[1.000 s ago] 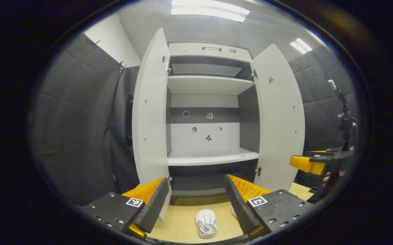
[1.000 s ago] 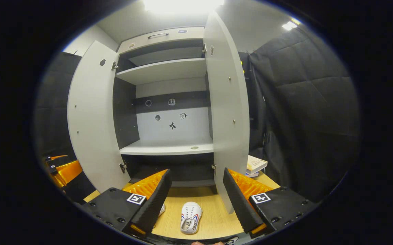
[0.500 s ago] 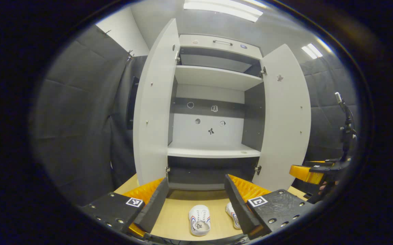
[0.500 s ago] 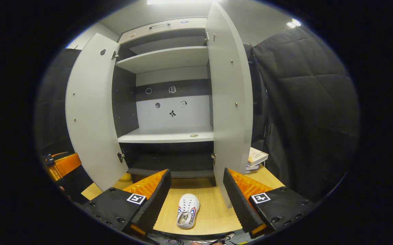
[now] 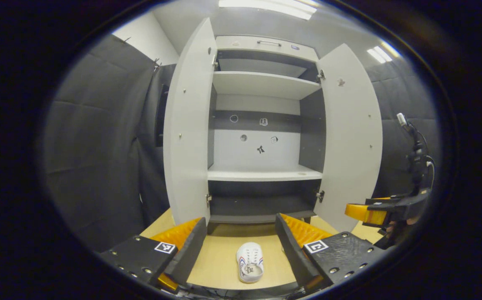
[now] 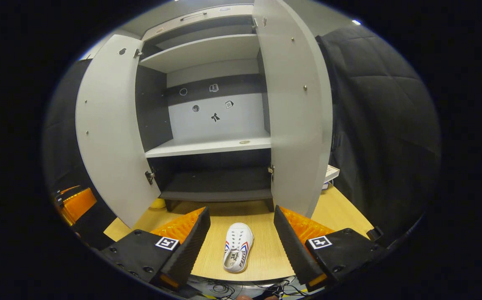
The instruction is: Grab one shoe with the right hand and put it into the shoe cabinet, grab the other shoe with the left hand and put it into the shoe cabinet; then close the right door with the right hand and the left door with the left hand.
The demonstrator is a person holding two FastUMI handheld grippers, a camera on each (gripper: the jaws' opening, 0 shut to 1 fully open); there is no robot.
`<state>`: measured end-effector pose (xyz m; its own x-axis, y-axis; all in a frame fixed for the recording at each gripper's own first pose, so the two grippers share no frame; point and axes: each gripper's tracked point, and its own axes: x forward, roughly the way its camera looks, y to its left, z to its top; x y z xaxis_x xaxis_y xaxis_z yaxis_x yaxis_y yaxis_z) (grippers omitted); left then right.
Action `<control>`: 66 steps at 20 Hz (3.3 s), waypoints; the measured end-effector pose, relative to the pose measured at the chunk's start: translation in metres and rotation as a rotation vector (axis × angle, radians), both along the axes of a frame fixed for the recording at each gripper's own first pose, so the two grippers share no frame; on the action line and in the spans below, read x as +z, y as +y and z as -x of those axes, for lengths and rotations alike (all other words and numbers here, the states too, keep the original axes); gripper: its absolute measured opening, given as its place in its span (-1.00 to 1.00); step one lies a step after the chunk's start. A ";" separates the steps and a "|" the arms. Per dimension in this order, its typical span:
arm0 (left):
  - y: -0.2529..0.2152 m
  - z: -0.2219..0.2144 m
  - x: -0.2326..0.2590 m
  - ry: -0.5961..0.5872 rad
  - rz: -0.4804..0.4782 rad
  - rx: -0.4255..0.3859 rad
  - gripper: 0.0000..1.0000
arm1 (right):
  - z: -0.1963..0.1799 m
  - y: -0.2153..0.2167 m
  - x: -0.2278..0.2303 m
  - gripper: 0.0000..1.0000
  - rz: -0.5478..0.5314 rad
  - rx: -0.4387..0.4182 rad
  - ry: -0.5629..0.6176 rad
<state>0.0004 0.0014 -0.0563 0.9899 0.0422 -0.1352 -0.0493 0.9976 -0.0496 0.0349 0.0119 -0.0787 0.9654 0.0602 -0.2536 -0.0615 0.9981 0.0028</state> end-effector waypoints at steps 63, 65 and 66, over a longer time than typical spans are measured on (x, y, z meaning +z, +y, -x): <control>0.024 0.028 -0.058 0.117 -0.018 0.015 0.90 | -0.090 0.026 -0.151 -0.96 0.307 0.151 0.359; 0.017 0.025 -0.055 0.112 -0.021 -0.008 0.89 | -0.085 0.029 -0.122 -0.96 0.289 0.139 0.316; 0.014 0.024 -0.053 0.110 -0.019 -0.017 0.89 | -0.084 0.032 -0.108 -0.96 0.276 0.138 0.288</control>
<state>-0.0239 0.0158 -0.1095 0.9697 0.0290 -0.2426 -0.0363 0.9990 -0.0258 0.1187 0.0434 -0.1862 0.8403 0.0762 -0.5368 -0.2307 0.9462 -0.2267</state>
